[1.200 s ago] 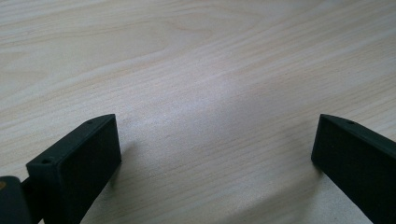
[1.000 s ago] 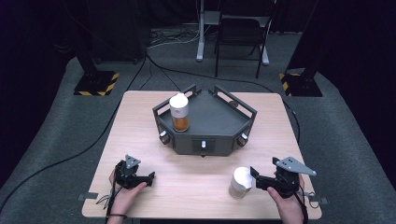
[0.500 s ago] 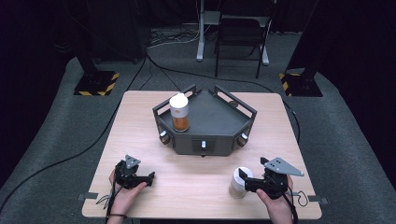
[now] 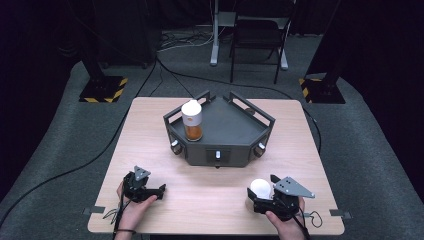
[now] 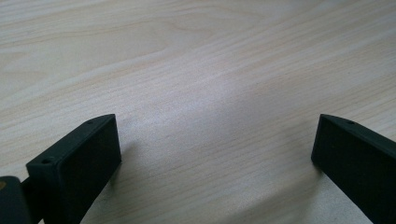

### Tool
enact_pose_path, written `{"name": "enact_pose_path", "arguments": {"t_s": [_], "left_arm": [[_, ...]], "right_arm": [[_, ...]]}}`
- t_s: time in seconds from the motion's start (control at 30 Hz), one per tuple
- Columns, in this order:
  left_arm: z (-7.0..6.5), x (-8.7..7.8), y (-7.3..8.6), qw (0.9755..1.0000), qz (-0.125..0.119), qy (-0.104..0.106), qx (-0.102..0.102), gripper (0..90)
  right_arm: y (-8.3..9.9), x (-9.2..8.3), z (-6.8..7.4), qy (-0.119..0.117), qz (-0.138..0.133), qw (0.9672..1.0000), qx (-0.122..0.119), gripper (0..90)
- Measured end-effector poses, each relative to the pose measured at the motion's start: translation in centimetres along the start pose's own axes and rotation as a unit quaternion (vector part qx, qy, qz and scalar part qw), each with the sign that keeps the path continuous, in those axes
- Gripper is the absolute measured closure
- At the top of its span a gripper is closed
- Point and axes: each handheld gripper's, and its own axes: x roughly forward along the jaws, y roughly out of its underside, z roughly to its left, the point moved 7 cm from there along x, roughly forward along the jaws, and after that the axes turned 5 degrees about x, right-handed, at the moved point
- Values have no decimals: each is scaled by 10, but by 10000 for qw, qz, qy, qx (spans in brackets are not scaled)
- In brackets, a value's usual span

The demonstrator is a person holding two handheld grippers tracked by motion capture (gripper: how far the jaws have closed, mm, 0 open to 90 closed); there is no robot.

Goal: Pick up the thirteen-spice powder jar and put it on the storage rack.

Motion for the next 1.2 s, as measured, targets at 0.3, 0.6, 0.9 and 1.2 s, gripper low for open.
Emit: {"name": "enact_pose_path", "arguments": {"t_s": [0.3,0.6,0.9,1.2], "left_arm": [[0,0,0,10000,0,14,8,10],[0,1,-1,10000,3,13,3,7],[0,1,0,10000,1,15,4,7],[0,1,-1,10000,7,33,31,6]], "right_arm": [[10,11,4,43,72,9999,-81,110],[18,18,5,-17,73,9999,-79,164],[20,22,6,20,73,9999,-105,208],[23,24,6,73,72,9998,-150,262]]}}
